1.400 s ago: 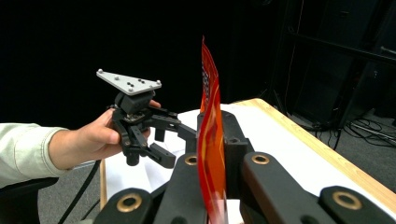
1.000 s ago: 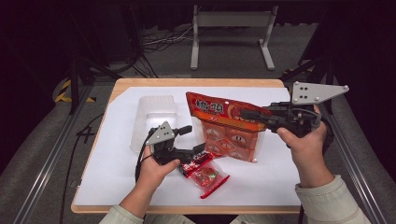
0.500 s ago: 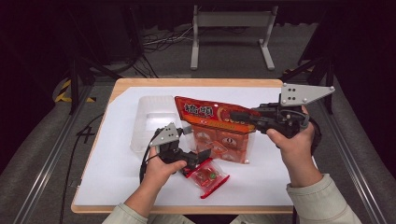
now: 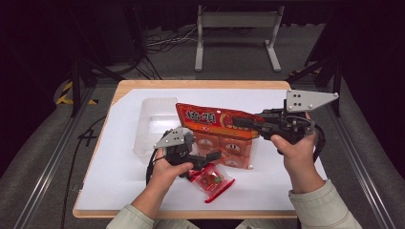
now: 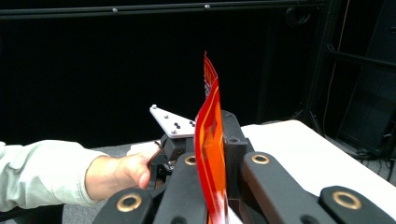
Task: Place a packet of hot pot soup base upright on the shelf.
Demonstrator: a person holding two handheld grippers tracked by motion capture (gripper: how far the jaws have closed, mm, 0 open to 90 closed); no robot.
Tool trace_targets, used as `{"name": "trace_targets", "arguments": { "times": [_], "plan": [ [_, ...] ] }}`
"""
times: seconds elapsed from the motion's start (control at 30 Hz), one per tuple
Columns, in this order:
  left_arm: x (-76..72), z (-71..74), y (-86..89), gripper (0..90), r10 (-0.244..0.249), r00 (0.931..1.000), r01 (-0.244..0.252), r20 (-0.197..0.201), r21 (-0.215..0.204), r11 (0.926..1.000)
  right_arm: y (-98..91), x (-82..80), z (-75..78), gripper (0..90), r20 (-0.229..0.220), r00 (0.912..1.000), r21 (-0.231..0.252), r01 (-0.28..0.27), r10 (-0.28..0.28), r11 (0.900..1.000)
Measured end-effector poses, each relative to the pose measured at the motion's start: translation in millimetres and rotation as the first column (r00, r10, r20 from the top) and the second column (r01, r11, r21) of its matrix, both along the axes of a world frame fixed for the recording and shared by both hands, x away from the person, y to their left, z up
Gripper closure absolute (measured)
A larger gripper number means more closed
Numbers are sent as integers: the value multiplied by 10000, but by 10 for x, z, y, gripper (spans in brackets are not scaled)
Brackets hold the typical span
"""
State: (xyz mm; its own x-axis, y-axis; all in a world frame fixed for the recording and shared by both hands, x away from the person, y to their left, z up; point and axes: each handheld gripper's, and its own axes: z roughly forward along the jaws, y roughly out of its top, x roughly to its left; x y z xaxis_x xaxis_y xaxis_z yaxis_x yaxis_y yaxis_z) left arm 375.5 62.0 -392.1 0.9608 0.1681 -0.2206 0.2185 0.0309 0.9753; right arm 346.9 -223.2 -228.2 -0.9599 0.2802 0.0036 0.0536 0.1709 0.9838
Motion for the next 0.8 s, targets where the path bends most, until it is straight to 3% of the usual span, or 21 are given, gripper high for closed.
{"name": "trace_targets", "arguments": {
  "times": [0.2,0.4,0.53,0.8],
  "plan": [
    [-35,26,10,487,-890,9960,892,91,-263,9957,-44,23,-25,900,-204,9996,379,-179,187,9991],
    [-74,45,28,650,-1412,9897,1411,226,36,9900,-51,13,-26,900,-203,9997,334,-159,166,9993],
    [-102,72,30,703,-1580,9868,1571,348,262,9872,-67,7,-29,900,-191,9998,308,-78,84,9995],
    [-138,111,46,710,-1404,9901,1402,-13,582,9884,-76,8,-34,900,-106,9998,61,156,-155,9999]
  ]
}}
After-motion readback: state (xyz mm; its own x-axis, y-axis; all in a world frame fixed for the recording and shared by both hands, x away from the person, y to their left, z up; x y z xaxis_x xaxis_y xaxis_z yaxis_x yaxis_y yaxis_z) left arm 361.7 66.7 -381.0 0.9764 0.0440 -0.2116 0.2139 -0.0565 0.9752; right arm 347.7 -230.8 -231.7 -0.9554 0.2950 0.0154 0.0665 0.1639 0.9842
